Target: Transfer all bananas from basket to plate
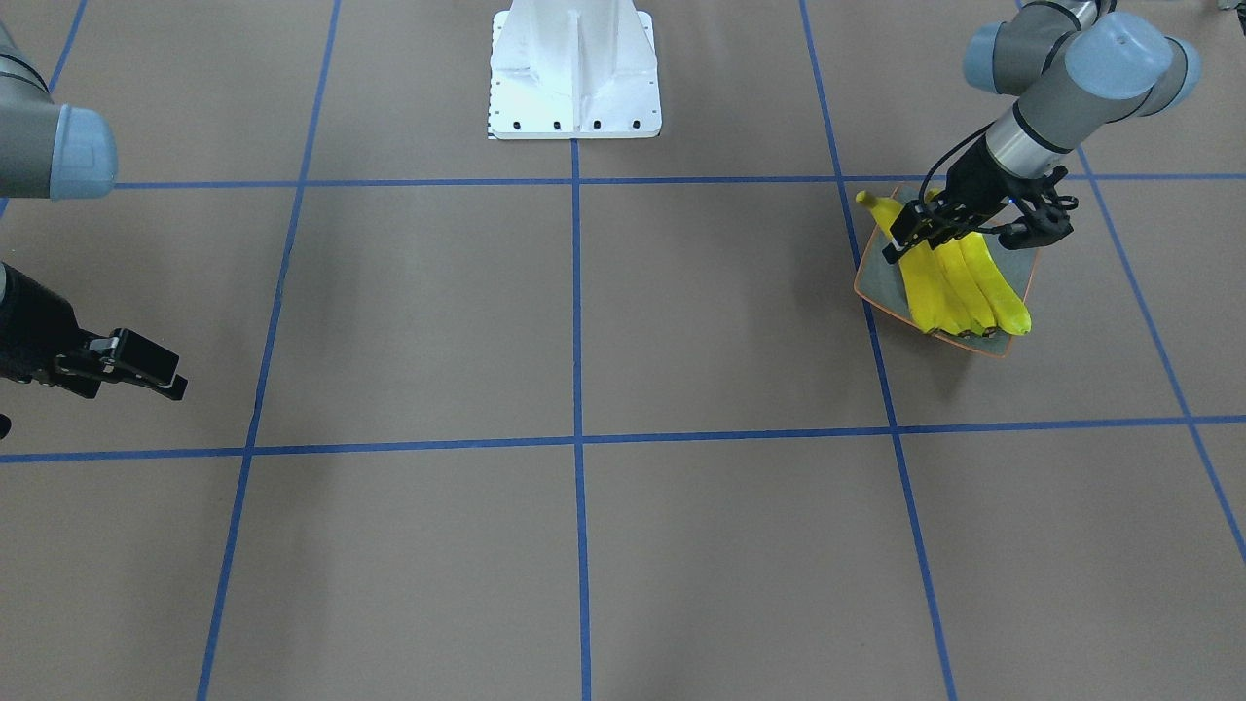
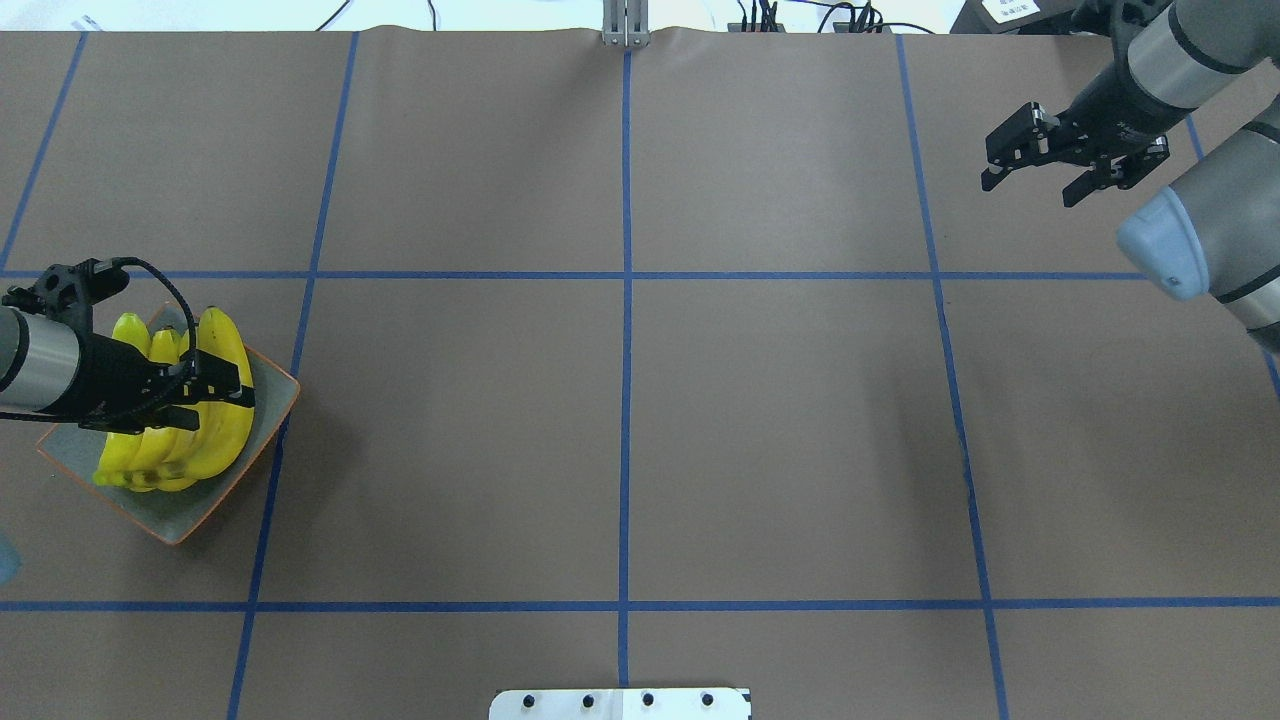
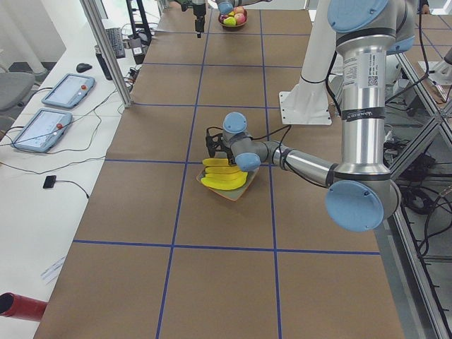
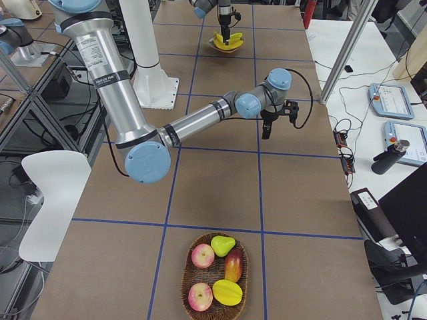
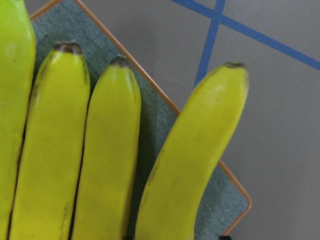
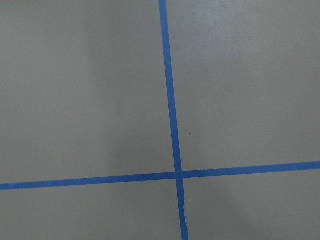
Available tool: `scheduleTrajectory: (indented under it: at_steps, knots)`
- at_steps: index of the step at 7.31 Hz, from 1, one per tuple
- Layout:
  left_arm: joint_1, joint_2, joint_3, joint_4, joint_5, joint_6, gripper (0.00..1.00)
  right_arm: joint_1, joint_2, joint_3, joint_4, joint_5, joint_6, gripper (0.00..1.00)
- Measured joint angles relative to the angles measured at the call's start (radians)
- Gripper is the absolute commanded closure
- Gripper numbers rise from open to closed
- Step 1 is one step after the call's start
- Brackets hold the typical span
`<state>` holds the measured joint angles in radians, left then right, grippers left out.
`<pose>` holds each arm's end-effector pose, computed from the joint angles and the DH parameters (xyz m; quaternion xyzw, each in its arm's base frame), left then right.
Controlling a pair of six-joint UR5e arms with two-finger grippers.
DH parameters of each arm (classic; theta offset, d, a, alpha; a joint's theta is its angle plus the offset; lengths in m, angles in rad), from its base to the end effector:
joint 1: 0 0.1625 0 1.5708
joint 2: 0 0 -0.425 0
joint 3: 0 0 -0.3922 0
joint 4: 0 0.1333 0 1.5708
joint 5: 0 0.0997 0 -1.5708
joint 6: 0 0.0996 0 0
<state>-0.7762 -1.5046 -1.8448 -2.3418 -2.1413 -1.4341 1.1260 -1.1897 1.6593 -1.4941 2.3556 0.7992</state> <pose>0.2874 -0.3936 0.4697 -0.0241 0.5144 -0.1406 0.8456 -0.2141 -0.5954 0.3879 -0.0120 -0.4445 0.0553 0.8940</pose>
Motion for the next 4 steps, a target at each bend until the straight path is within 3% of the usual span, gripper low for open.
scheduleTrajectory:
  at_steps: [2,4]
  knots:
    - [-0.011,-0.001,-0.005,0.0,-0.008,0.002,0.0,0.002,0.002,-0.002,0.0,0.0,0.0,0.0]
    - [-0.107,-0.004,-0.007,0.034,-0.051,0.082,0.0,0.03,-0.007,-0.004,-0.006,-0.006,-0.036,0.0]
